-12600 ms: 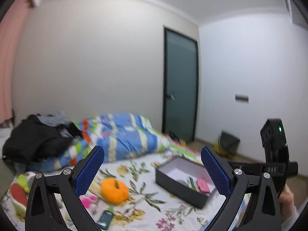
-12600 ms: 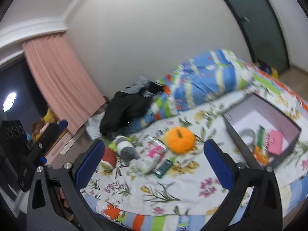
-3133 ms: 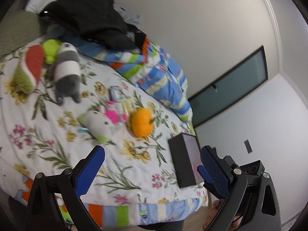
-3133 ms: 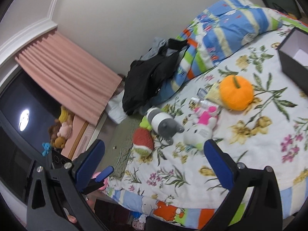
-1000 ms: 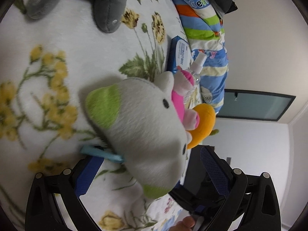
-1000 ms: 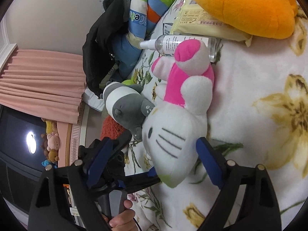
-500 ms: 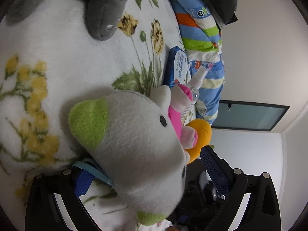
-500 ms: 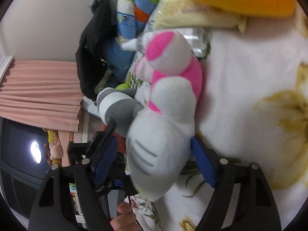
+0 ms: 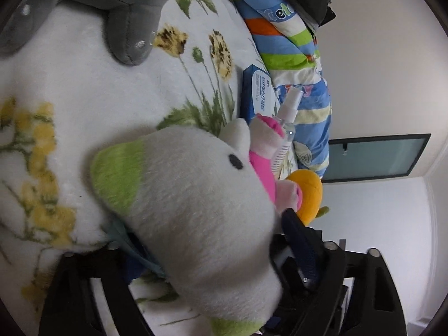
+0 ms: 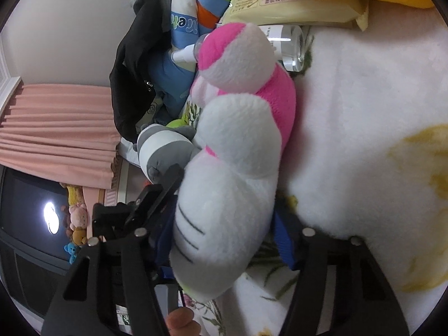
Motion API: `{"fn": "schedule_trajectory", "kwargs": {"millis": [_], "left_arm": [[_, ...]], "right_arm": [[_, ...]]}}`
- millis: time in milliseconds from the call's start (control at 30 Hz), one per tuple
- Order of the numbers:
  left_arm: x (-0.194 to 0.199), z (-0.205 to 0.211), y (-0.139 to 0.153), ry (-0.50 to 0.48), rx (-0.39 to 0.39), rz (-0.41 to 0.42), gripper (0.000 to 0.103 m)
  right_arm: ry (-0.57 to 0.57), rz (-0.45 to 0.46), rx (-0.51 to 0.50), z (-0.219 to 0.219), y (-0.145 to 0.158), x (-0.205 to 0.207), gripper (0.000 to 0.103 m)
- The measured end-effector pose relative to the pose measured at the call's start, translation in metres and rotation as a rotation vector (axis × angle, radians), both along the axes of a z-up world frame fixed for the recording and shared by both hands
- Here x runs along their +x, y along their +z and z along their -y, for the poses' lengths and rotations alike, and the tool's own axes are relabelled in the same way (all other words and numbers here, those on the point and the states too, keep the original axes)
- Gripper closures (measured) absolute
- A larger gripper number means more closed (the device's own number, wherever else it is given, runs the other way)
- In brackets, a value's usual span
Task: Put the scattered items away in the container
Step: 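Close both grippers on the Hello Kitty plush and lift it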
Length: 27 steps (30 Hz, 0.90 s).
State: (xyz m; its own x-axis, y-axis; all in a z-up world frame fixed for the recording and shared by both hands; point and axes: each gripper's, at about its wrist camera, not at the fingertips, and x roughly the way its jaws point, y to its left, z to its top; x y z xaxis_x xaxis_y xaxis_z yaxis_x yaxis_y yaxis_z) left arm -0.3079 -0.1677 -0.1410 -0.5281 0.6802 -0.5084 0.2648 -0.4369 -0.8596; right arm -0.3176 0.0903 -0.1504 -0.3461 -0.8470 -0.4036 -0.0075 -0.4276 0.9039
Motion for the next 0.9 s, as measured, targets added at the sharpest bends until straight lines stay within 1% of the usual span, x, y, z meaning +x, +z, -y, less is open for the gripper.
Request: {"fn": "schedule_trajectory", "kwargs": {"millis": [100,167,267,367,600,900], "left_arm": [[0.004,0.002,0.003,0.006,0.014,-0.008,0.026],[0.007,0.002,0.007,0.007,0.034,-0.016,0.027],[0.011,0.0,0.02,0.0,0.045,-0.041,0.027],[0.015,-0.004,0.041,-0.008,0.044,-0.075,0.027],[0.031,-0.014,0.095,-0.023,0.031,-0.144,0.027],[0.065,-0.038,0.183,-0.039,-0.013,-0.259,0.027]], "right_arm": [[0.001,-0.019,0.012,-0.001,0.005,0.004,0.046],[0.002,-0.041,0.019,-0.001,0.012,0.007,0.046],[0.003,-0.082,0.027,-0.004,0.028,0.011,0.046],[-0.001,-0.12,0.023,-0.009,0.047,0.014,0.046],[-0.015,-0.2,0.003,-0.021,0.098,0.029,0.046],[-0.028,-0.322,-0.045,-0.05,0.171,0.07,0.046]]}}
